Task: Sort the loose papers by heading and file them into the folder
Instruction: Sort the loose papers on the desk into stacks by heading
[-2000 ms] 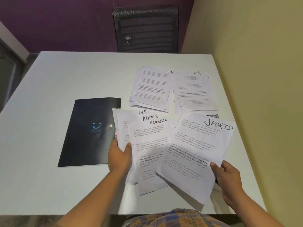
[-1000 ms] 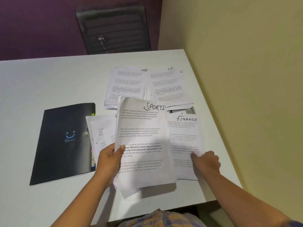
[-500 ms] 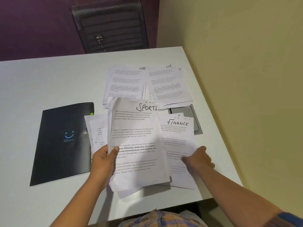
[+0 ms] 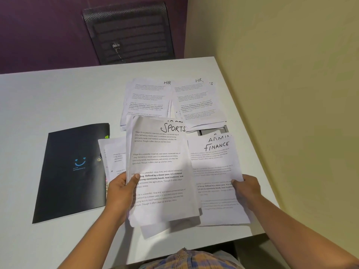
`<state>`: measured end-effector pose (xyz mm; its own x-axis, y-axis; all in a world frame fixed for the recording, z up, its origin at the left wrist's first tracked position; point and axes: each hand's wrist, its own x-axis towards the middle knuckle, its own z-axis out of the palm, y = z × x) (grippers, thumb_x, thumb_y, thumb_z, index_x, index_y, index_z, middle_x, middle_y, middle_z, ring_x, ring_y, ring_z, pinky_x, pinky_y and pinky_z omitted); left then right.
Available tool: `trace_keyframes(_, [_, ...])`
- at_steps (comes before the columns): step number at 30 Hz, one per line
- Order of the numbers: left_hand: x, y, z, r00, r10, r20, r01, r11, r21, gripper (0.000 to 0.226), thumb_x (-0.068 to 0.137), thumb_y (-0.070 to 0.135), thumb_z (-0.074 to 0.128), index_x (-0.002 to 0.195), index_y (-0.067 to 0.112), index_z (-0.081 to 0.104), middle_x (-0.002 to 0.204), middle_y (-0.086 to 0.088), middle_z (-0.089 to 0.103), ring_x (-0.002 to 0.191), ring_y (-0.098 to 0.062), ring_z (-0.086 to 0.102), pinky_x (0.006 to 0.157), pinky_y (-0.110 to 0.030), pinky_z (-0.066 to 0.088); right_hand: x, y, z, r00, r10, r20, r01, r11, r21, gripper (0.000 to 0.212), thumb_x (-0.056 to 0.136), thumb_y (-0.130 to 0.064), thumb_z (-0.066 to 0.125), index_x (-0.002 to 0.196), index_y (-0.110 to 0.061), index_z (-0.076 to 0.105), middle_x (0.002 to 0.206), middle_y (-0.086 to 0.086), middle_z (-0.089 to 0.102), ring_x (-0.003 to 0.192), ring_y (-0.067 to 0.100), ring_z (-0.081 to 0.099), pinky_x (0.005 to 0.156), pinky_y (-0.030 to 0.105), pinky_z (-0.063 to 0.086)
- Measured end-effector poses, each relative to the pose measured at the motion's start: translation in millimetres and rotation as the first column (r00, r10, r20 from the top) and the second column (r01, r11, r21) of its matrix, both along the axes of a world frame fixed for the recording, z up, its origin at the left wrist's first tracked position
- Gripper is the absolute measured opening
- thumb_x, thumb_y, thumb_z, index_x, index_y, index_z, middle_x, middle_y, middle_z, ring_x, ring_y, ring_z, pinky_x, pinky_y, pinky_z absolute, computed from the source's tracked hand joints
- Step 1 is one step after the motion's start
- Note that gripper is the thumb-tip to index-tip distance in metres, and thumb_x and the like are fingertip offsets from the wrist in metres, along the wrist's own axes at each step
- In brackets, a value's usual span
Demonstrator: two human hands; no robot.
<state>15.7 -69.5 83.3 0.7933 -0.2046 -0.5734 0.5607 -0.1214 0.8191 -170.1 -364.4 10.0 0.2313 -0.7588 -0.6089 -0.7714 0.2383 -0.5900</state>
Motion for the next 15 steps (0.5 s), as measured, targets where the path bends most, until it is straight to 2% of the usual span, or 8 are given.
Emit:
trace_keyframes(3, [-2.1, -6.1, -0.4, 1.000, -0.001, -0.002, 0.001, 1.000, 0.005, 0.013, 0.095, 0.010, 0.060, 0.105, 0.010, 0.069, 0.090, -0.015, 0.075, 0.064, -0.023, 0.073, 0.050, -0.031, 0.057, -3.4, -10.8, 6.9, 1.000, -0.017, 0.025, 0.017, 1.000, -0.020, 0.012, 0.086, 0.002, 0.063, 0.085, -0.007, 0.070, 0.084, 0.010, 0.071, 0.068, 0.022, 0.064, 0.056, 0.023, 0.048])
trace_keyframes(7, [-8.9, -13.2, 0.9, 1.000, 0.010, 0.001, -0.010, 1.000, 0.012, 0.013, 0.095, 0.011, 0.061, 0.105, 0.009, 0.068, 0.082, -0.011, 0.076, 0.064, -0.024, 0.073, 0.050, -0.033, 0.058, -5.3, -22.4, 10.6, 0.999, -0.011, 0.042, 0.013, 0.999, -0.034, 0.019, 0.082, 0.007, 0.060, 0.089, -0.009, 0.069, 0.080, 0.007, 0.070, 0.065, 0.021, 0.063, 0.055, 0.023, 0.048])
trace_keyframes(11, [-21.6, -21.0, 1.4, 1.000, 0.023, 0.008, -0.023, 1.000, 0.002, 0.013, 0.095, 0.012, 0.061, 0.104, 0.011, 0.069, 0.084, -0.011, 0.077, 0.069, -0.027, 0.074, 0.055, -0.037, 0.059, -11.6, -34.5, 11.9, 1.000, -0.005, 0.017, 0.007, 0.992, -0.126, 0.016, 0.080, 0.002, 0.060, 0.085, -0.013, 0.065, 0.079, 0.004, 0.068, 0.066, 0.022, 0.062, 0.057, 0.026, 0.048])
trace_keyframes(13, [-28.5, -24.4, -0.1, 0.999, 0.045, 0.004, -0.045, 0.999, -0.007, 0.013, 0.095, 0.011, 0.060, 0.105, 0.011, 0.069, 0.086, -0.012, 0.077, 0.073, -0.028, 0.074, 0.058, -0.039, 0.060, -15.3, -38.2, 14.1, 1.000, 0.007, 0.012, -0.004, 0.984, -0.179, 0.013, 0.082, -0.002, 0.061, 0.077, -0.015, 0.060, 0.074, 0.000, 0.065, 0.061, 0.018, 0.058, 0.051, 0.024, 0.041])
trace_keyframes(15, [-36.0, -27.7, -0.4, 0.998, 0.053, 0.018, -0.053, 0.999, -0.006, 0.012, 0.095, 0.011, 0.061, 0.103, 0.011, 0.069, 0.088, -0.012, 0.077, 0.073, -0.027, 0.074, 0.058, -0.038, 0.059, -18.4, -40.0, 14.6, 1.000, 0.005, 0.020, -0.001, 0.978, -0.210, 0.023, 0.079, -0.001, 0.058, 0.064, -0.017, 0.049, 0.064, -0.003, 0.056, 0.054, 0.018, 0.049, 0.049, 0.024, 0.034])
